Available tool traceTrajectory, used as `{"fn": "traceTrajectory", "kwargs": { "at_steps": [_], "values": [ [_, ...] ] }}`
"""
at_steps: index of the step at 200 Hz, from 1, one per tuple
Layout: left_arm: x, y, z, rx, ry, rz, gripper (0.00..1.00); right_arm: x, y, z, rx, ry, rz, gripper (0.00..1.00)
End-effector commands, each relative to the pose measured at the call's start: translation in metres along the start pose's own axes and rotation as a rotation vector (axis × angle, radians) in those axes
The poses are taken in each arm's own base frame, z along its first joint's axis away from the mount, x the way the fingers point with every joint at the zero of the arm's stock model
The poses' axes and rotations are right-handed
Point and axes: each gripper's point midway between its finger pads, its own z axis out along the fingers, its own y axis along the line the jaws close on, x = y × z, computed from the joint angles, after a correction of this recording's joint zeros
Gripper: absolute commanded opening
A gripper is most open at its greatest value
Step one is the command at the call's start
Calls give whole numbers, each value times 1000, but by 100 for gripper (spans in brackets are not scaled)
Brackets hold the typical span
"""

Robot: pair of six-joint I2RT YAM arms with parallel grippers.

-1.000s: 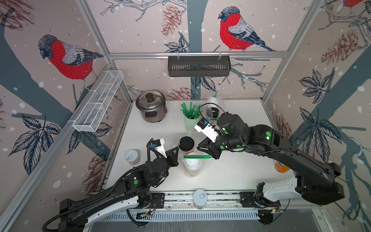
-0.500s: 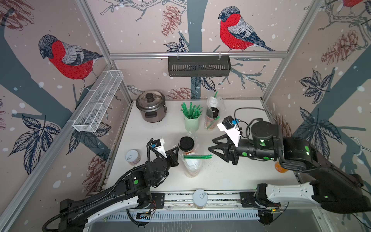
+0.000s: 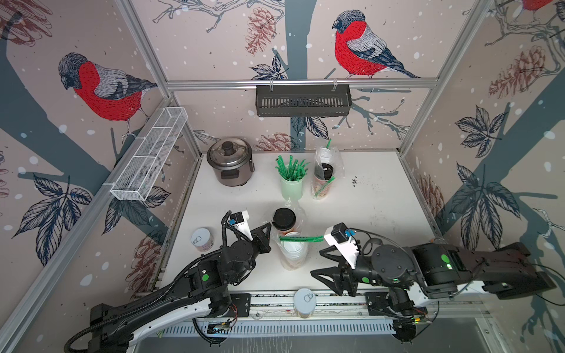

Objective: Pack milk tea into plastic carrier bags
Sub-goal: Place the straw in the plastic carrier bag.

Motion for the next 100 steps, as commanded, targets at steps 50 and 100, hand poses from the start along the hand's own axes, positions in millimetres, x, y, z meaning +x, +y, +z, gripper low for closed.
{"fn": "traceTrajectory", "kwargs": {
  "at_steps": [50, 100],
  "values": [
    [-1, -2, 0, 5, 0, -10, 0, -15, -51, 13, 184, -120, 149, 52],
    [1, -1, 0, 9, 3, -23, 0, -30, -55, 25, 138, -194, 160, 43]
  ]
}}
